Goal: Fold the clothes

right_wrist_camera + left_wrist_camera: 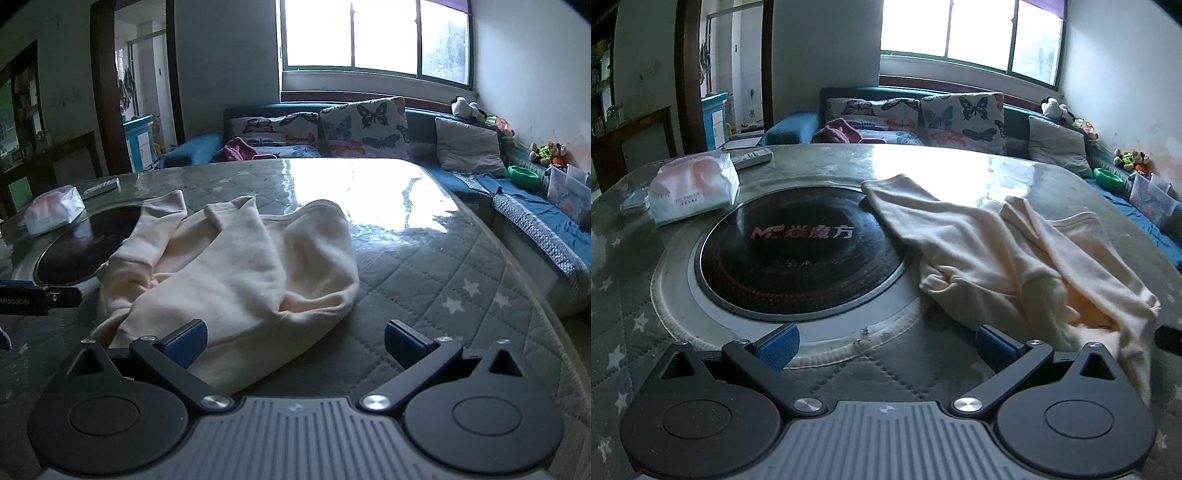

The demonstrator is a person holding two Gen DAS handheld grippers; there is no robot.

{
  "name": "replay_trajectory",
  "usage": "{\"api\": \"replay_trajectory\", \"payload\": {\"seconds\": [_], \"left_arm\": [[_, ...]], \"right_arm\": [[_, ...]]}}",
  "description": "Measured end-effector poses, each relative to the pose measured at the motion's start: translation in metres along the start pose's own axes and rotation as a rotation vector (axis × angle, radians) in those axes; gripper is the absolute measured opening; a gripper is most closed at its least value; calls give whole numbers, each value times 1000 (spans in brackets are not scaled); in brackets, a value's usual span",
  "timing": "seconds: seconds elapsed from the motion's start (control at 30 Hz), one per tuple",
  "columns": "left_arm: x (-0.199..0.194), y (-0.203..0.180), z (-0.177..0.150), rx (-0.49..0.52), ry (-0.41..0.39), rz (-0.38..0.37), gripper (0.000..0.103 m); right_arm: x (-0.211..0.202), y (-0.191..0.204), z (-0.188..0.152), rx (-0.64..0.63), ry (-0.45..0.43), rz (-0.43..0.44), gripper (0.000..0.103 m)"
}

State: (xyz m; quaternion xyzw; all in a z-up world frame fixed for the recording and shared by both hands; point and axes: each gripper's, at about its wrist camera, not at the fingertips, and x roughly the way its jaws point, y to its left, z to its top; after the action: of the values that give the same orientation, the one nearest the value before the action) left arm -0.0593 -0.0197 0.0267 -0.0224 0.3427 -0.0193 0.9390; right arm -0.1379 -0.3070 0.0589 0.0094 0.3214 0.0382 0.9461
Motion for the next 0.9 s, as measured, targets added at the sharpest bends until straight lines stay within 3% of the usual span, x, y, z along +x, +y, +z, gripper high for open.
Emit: {"api": "replay_trajectory", "payload": {"seconds": [0.9], "left_arm": [[-29,-27,-12,54,3,-42,103]], "right_arm": [[-27,17,-21,1,3,32,103]]}}
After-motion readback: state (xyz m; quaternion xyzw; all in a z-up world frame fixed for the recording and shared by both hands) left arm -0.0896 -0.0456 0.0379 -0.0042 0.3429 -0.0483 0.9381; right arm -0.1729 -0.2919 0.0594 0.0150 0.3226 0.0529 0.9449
